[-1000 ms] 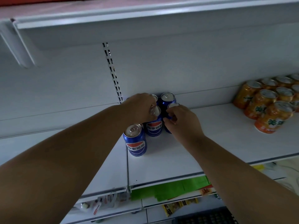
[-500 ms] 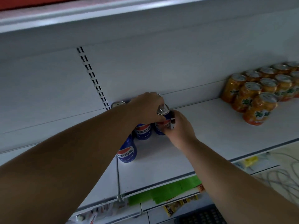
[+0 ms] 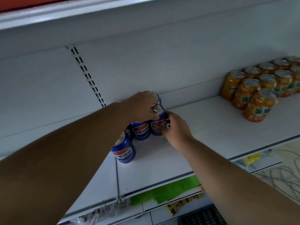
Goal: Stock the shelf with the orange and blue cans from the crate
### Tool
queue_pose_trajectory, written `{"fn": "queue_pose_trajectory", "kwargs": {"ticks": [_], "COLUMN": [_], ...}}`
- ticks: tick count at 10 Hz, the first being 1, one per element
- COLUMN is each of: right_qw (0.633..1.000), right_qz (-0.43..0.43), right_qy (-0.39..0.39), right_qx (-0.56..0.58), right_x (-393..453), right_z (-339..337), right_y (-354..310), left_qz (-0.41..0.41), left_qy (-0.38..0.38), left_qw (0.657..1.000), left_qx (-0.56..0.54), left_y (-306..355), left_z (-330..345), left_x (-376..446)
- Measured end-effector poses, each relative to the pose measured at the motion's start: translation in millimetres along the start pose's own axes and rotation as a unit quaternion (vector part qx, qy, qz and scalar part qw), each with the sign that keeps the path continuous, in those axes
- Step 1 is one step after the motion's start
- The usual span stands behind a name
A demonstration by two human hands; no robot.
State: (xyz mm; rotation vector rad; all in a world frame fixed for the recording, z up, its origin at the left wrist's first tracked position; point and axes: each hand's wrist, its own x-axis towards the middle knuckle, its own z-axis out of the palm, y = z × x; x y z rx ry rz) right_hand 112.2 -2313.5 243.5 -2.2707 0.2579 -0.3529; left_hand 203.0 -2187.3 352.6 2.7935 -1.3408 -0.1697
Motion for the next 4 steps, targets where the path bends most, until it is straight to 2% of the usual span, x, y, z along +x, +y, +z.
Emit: {"fn": "queue_pose_trajectory", "kwargs": {"ticks": [2, 4], "right_qw": [1.0, 1.0], "right_qz": [-0.004, 0.027], "right_qy": [-0.019, 0.004], "right_qx": [-0.001, -0.012], "right_x": [-1, -20], "right_z": [-7, -21], "right_y": [-2, 1], "left_qz": [0.001, -0.022], "left_qy": [0.032, 0.104], "left_qw": [0.999, 0.994], "left_qx": [-0.018, -0.027], "left_y": [-6, -7], "left_z": [8, 13], "left_x": [-2, -22]}}
